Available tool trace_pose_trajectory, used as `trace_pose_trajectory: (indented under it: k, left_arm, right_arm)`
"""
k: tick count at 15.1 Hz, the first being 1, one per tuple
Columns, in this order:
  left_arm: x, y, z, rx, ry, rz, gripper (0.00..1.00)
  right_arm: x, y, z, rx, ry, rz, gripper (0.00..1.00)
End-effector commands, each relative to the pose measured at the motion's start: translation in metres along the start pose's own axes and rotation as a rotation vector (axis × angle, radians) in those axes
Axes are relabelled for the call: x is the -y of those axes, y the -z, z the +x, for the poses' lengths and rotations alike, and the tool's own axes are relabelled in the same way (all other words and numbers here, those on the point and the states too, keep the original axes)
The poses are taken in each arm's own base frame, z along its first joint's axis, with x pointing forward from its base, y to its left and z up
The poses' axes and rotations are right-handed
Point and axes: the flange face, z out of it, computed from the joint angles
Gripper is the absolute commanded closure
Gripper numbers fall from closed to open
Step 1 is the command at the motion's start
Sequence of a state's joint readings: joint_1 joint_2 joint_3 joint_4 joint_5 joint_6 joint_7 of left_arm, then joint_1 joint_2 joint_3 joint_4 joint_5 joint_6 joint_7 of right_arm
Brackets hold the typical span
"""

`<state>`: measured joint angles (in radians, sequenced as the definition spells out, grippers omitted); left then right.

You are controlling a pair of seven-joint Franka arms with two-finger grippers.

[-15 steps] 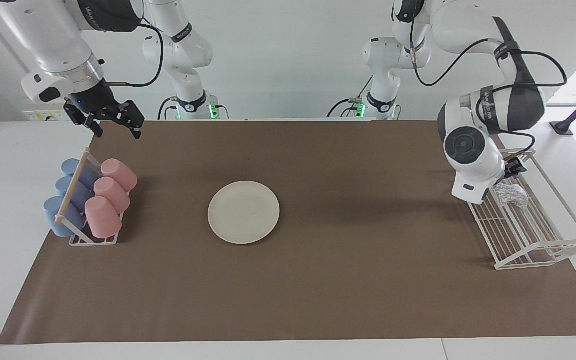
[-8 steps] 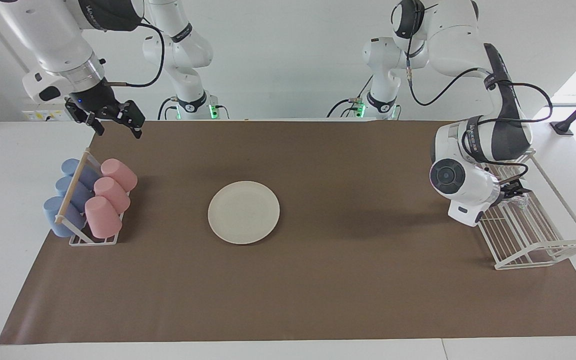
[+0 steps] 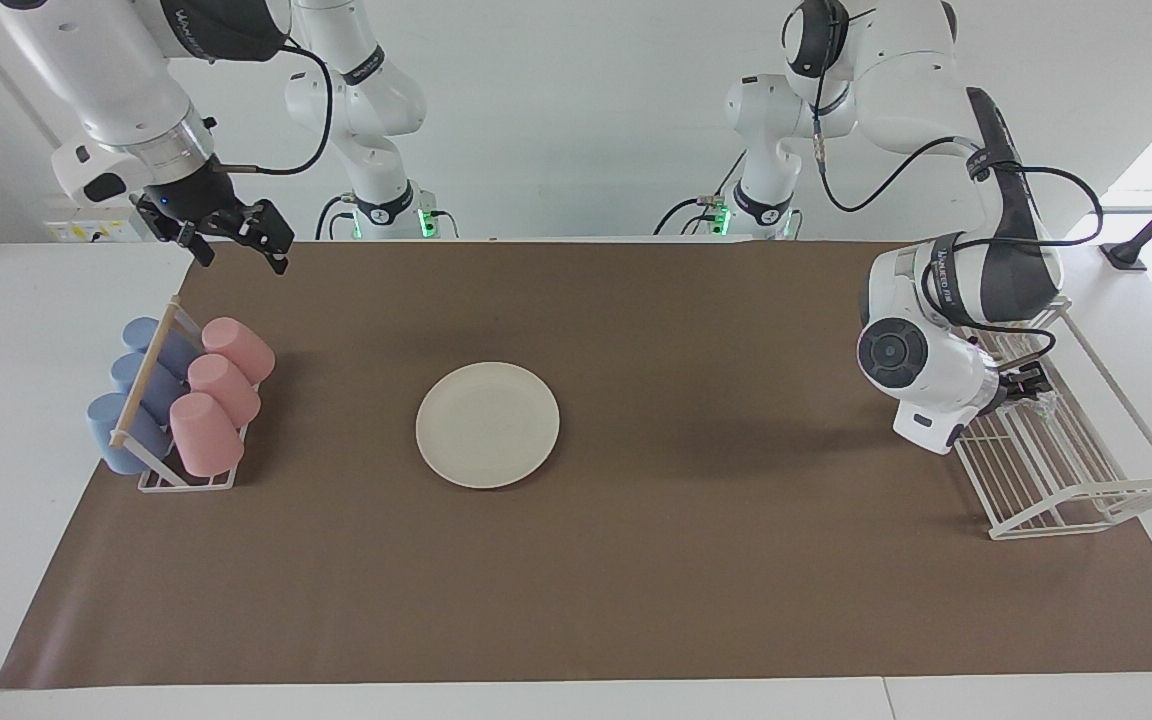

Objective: Wipe plate with sponge
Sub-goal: 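Reach the left gripper into the wire rack and grasp the sponge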

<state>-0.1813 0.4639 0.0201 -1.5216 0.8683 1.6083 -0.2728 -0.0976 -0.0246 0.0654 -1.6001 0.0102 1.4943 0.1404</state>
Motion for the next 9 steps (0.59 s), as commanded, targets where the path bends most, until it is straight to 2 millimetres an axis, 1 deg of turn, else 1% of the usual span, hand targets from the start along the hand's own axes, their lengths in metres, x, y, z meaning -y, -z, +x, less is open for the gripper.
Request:
trace_pose_trajectory:
  k: [1, 7, 9]
  left_arm:
    - [0.005, -0.004, 0.0, 0.007, -0.009, 0.028, 1.0]
    - [0.01, 0.001, -0.001, -0.003, -0.001, 0.013, 1.0]
    - [0.023, 0.013, -0.007, -0.012, 0.023, -0.023, 1.0]
  right_arm:
    - [0.003, 0.004, -0.004, 0.009, -0.019, 0.016, 0.0]
    - [0.003, 0.004, -0.004, 0.007, -0.019, 0.016, 0.0]
    - [0.003, 0.005, -0.004, 0.004, -0.021, 0.016, 0.0]
